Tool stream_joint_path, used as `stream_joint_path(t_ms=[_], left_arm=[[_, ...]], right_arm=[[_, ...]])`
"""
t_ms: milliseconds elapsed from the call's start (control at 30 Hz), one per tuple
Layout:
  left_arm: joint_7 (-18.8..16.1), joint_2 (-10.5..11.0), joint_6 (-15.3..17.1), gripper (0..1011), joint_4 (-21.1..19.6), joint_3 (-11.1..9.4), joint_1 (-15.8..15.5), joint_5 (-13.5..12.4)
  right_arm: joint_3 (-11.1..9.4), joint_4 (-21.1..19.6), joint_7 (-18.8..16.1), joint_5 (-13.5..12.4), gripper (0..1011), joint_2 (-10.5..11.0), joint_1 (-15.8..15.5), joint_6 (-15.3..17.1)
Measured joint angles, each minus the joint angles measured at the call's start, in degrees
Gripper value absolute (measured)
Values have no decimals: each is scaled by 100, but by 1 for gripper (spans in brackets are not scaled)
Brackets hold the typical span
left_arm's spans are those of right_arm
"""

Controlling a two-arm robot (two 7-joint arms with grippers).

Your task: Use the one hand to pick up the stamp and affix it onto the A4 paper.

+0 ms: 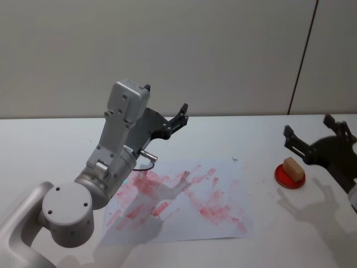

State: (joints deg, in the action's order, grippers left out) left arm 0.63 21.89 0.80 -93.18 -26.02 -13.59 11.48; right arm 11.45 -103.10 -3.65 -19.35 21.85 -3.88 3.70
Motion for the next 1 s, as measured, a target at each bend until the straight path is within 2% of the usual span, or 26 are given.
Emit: stream_joint_path(t_ms=[200, 433, 667, 1000], left_arm=[[0, 0, 0, 1001, 0, 0, 0, 0], [0, 0, 0, 1001, 0, 0, 0, 0], [0, 0, 0, 1001, 0, 0, 0, 0], [0, 0, 0, 1001, 0, 0, 0, 0]], right_arm=[[-122, -94, 196, -148, 1001, 217, -319, 142], [-199, -35, 357, -163, 1001, 335, -501, 272], [-193, 175, 367, -41, 1001, 302, -434, 394], [-72, 712, 169, 295, 1001, 79, -54, 631]])
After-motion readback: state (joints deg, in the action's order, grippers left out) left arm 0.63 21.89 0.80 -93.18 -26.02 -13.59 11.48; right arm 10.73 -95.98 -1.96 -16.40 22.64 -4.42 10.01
